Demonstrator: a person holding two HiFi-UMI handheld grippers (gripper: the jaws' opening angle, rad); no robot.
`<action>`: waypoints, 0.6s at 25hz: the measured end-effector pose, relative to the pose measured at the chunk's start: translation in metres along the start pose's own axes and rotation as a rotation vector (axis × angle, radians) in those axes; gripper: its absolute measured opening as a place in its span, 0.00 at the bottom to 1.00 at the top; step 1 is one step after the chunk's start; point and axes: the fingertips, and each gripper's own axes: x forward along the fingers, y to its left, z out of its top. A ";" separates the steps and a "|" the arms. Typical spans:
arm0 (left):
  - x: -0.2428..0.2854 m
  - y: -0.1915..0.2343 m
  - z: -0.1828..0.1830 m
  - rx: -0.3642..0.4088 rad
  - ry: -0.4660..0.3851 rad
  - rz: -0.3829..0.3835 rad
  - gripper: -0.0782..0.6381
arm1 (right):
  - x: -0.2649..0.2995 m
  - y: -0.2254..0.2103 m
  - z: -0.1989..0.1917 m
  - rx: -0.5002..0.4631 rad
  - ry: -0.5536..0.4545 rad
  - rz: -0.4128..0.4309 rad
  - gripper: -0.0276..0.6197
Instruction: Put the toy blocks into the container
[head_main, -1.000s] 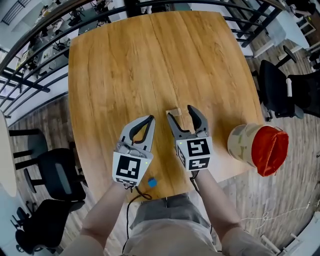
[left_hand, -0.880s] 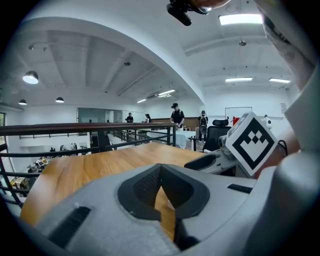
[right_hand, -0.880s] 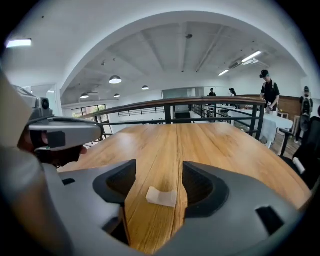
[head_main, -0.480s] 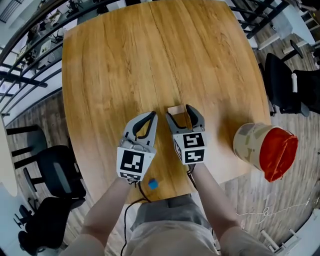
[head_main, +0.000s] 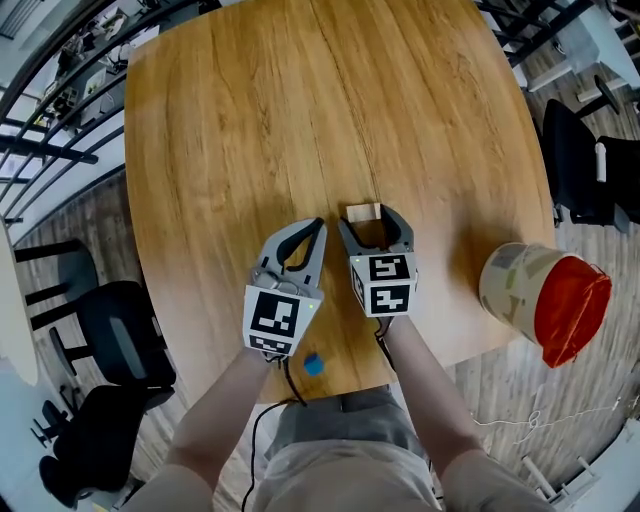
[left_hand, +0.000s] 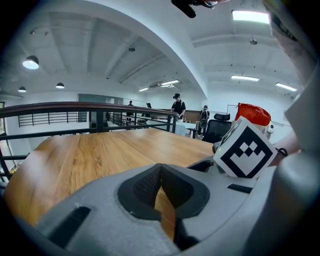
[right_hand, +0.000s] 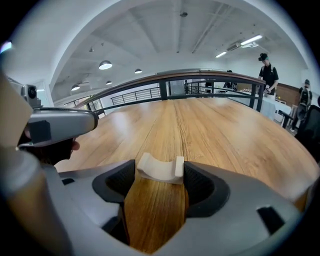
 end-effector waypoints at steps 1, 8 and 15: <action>0.000 0.000 -0.002 0.000 0.003 -0.001 0.13 | 0.001 0.000 -0.002 -0.004 0.006 -0.006 0.47; -0.003 -0.003 -0.013 -0.007 0.028 0.003 0.13 | 0.004 -0.005 -0.004 0.000 0.028 -0.059 0.47; -0.011 -0.008 -0.005 0.000 0.020 0.000 0.13 | 0.001 -0.002 -0.004 0.036 0.046 -0.019 0.47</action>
